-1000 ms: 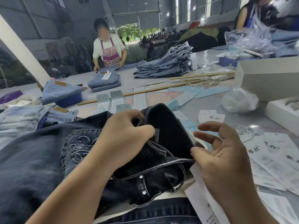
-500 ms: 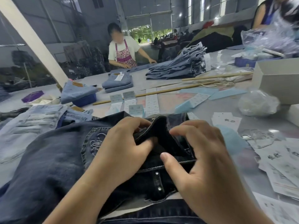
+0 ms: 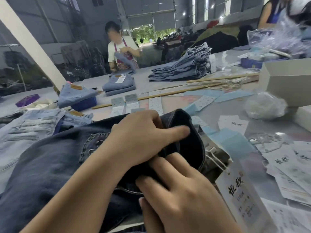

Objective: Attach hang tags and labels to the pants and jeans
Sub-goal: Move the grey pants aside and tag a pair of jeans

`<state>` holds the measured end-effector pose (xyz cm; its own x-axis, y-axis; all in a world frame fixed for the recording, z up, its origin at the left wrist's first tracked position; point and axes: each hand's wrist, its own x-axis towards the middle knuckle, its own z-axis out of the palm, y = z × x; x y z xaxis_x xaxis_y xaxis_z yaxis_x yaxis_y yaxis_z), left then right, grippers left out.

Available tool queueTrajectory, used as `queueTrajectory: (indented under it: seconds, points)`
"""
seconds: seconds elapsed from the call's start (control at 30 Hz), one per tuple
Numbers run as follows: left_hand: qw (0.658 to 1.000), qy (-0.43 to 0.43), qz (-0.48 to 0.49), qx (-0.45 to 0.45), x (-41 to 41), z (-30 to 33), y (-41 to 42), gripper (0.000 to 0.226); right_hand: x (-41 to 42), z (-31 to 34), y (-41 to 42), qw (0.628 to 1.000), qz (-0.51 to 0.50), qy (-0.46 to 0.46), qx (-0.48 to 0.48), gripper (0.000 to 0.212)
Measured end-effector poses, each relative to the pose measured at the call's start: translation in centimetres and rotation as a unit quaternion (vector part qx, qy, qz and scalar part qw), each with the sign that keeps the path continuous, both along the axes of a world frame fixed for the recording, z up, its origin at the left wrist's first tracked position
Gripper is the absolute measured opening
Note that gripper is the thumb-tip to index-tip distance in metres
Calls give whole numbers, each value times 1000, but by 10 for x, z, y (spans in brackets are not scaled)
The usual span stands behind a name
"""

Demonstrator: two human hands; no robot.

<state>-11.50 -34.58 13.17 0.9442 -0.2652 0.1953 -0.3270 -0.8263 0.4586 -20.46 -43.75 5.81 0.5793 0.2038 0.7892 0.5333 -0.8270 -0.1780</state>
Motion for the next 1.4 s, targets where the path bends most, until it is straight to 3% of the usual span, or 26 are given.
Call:
queueTrajectory:
  seconds: [0.07,0.13,0.23,0.3,0.37,0.43,0.5,0.57,0.7,0.77,0.83,0.97,1.0,1.13,1.23,1.33,1.4]
  points:
    - [998,33,-1,57,3,2,-6,50,2,-3,0,1000,8,6,-9,14]
    - [998,49,-9,49,5,-1,-6,34,3,-3,-6,1000,20,-1,-3,16]
    - [998,58,-17,-20,6,-13,0,30,1,-3,-26,990,27,-3,142,12]
    - [997,53,-21,-60,4,-20,5,30,3,4,-41,968,-59,24,241,11]
    - [995,44,-28,-86,2,-24,8,28,11,12,-55,935,-118,154,295,26]
    - [994,34,-38,-94,0,-27,10,27,24,16,-64,880,-96,319,339,38]
    - [993,26,-48,-107,-1,-28,13,24,33,20,-69,857,-77,367,354,38]
    - [991,12,-50,-126,-2,-30,15,31,38,24,-70,854,-56,366,366,31]
    - [983,-30,-70,-168,-7,-33,18,76,40,21,-70,812,15,378,444,33]
    - [978,-55,-87,-181,-10,-34,17,80,42,16,-70,795,14,369,481,38]
    - [974,-73,-94,-193,-11,-35,18,78,41,10,-68,803,-8,346,486,41]
    - [968,-84,-93,-218,-13,-41,19,64,37,5,-61,928,-88,175,316,38]
    - [966,-83,-90,-227,-13,-43,20,60,37,7,-60,943,-95,148,282,35]
    - [962,-78,-80,-251,-12,-46,22,53,40,13,-54,946,-60,202,246,11]
    - [964,-64,-88,-242,-10,-45,22,51,44,15,-49,934,-41,272,228,20]
    - [969,-63,-102,-216,-9,-42,20,49,50,16,-48,932,-37,275,234,10]
    - [972,-72,-108,-197,-8,-40,17,50,51,13,-50,920,-21,278,274,15]
